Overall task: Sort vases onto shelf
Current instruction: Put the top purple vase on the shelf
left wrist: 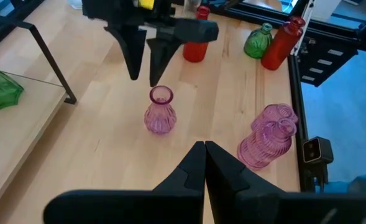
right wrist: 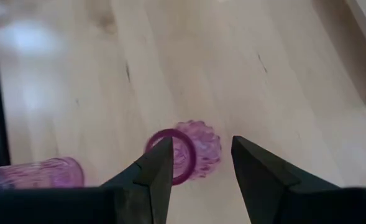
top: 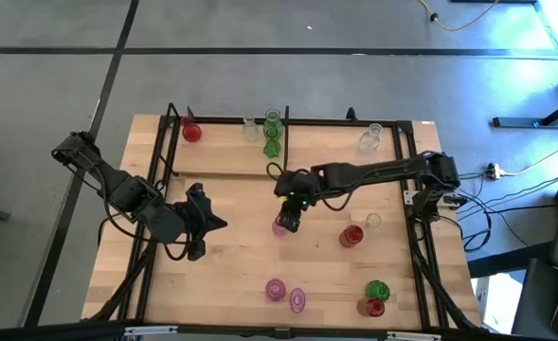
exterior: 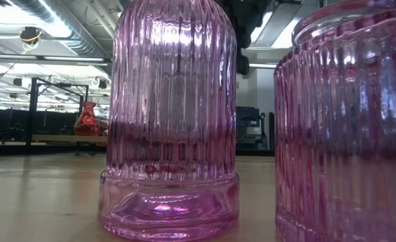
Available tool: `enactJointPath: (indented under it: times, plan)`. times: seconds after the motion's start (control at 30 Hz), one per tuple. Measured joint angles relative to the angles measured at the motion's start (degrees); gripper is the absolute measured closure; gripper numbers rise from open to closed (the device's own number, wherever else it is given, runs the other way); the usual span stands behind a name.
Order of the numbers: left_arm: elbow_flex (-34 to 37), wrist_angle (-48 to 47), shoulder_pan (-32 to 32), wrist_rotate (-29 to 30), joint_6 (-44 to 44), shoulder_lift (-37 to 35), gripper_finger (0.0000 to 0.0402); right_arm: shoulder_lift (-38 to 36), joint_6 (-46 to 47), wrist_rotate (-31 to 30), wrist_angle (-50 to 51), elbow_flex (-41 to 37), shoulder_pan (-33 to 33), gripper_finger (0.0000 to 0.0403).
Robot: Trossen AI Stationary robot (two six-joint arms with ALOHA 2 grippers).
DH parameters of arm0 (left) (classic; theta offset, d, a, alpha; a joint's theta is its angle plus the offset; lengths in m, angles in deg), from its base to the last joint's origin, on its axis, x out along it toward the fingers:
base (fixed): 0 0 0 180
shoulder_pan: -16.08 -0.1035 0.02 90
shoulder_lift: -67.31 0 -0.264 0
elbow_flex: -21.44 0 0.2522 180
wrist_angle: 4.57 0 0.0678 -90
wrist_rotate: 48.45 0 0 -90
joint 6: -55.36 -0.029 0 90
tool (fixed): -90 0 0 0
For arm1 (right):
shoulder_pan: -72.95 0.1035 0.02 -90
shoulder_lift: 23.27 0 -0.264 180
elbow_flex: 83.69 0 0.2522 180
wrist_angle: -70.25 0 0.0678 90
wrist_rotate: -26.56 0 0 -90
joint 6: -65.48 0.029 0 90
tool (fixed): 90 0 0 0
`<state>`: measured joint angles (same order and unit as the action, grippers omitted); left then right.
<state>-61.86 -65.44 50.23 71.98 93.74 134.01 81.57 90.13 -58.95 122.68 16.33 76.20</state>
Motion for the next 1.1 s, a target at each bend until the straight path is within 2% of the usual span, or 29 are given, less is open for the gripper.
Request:
enactJointPath:
  times: [0.53,0.8,0.93,1.1]
  plan:
    - [0.00,-0.53,0.00,0.09,-0.06,-0.31,0.0401,2.91,2.12,3.14,1.80,0.07,0.11,0.0246]
    - [0.00,-0.42,0.02,0.49,-0.10,-0.31,0.0401,5.40,1.66,7.12,0.97,0.12,0.11,0.0251]
    - [0.00,-0.21,0.02,0.48,-0.07,-0.31,0.0401,5.90,1.68,7.39,0.80,0.24,0.11,0.0293]
    - [0.00,-0.16,0.02,0.44,-0.06,-0.31,0.0401,5.55,1.65,7.58,-0.05,0.15,-0.31,0.0387]
